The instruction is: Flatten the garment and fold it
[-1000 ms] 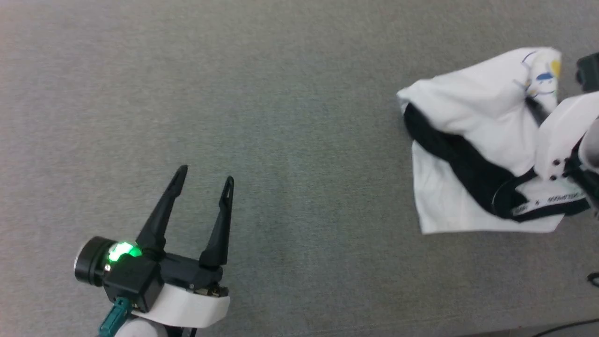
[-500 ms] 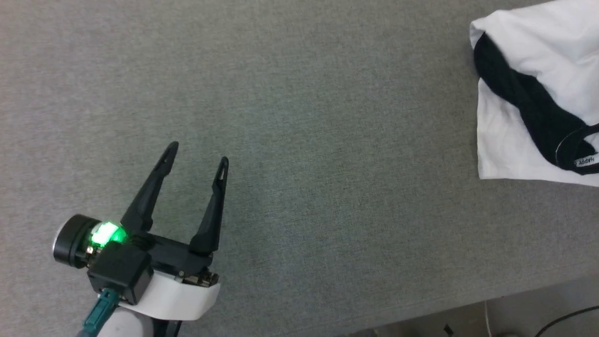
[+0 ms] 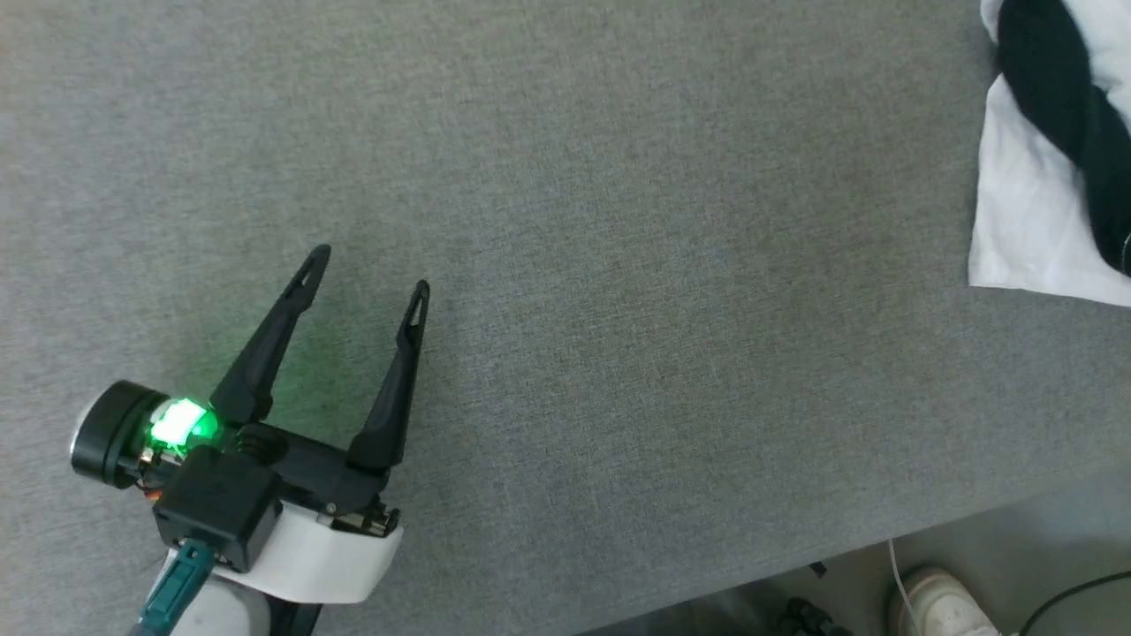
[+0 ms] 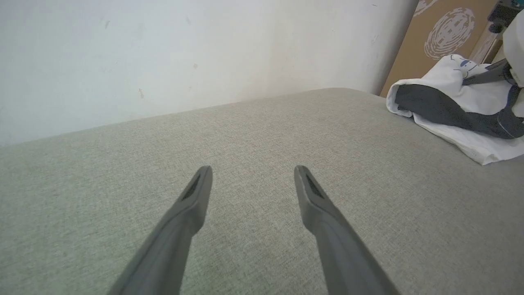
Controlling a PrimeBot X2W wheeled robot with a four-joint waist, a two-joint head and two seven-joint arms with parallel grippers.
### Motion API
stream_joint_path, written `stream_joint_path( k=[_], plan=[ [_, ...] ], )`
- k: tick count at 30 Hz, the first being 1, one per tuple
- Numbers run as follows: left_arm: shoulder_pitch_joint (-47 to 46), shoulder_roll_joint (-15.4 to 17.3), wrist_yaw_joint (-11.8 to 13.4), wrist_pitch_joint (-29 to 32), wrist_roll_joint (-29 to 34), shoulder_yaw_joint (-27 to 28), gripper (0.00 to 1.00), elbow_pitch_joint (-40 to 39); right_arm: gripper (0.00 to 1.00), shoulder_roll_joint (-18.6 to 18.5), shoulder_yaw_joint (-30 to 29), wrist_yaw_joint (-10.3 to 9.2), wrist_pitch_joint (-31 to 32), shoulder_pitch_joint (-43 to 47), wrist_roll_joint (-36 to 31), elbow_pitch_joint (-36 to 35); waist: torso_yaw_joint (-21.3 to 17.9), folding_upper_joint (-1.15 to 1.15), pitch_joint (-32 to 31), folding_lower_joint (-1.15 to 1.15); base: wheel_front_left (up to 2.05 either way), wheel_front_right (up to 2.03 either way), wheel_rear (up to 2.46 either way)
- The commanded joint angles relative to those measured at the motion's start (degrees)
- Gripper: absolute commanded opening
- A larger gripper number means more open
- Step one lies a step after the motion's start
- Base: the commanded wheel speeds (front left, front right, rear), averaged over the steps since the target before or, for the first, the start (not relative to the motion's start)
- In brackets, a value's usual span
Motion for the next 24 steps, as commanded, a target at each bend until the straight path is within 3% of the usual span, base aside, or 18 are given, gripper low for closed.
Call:
stream_joint_path(
  k=[1,6,8,9,10,19,24],
  plan=[
    [-1.1,0.4,-0.3,0.2,0.4,0.0,1.00,-0.4,0.00,0.3,-0.1,-0.05,-0.8,-1.2,-0.6,0.7,-0.5,0.00,1.4,0.00,0.00,0.00,0.00],
    [-1.7,1.0,-0.4,1.0,0.5,-0.2,1.00,-1.2,0.00,1.4,-0.4,-0.05,-3.1,-3.2,-2.2,4.5,-0.5,0.00,2.3,0.00,0.00,0.00,0.00],
    [-1.9,1.2,-0.4,1.1,0.4,-0.3,1.00,-1.3,0.36,1.5,-0.4,-0.05,-3.8,-3.8,-3.0,5.9,-0.4,0.00,2.4,0.00,0.00,0.00,0.00],
    [-2.0,1.2,-0.3,1.2,0.4,-0.3,1.00,-1.3,0.83,1.5,-0.7,-0.05,-4.2,-4.2,-3.4,6.5,-0.4,0.00,2.4,0.00,0.00,0.00,0.00],
    [-2.1,1.3,-0.3,1.2,0.4,-0.4,1.00,-1.2,1.00,1.5,-0.9,-0.05,-4.6,-4.5,-3.8,7.1,-0.4,0.00,2.3,0.00,0.00,0.00,0.00],
    [-2.3,0.3,0.5,-0.3,-0.3,-1.1,1.00,1.2,1.00,1.4,-2.8,-0.05,-6.6,-5.7,-4.9,10.7,0.6,0.00,-2.0,0.00,0.00,0.00,0.00],
    [-1.6,-0.9,1.4,-1.9,-1.2,-1.3,1.00,4.0,1.00,3.2,-6.1,-0.05,-10.5,-4.4,-3.2,9.9,2.1,0.00,-6.6,0.00,0.00,0.00,0.00]
  ],
)
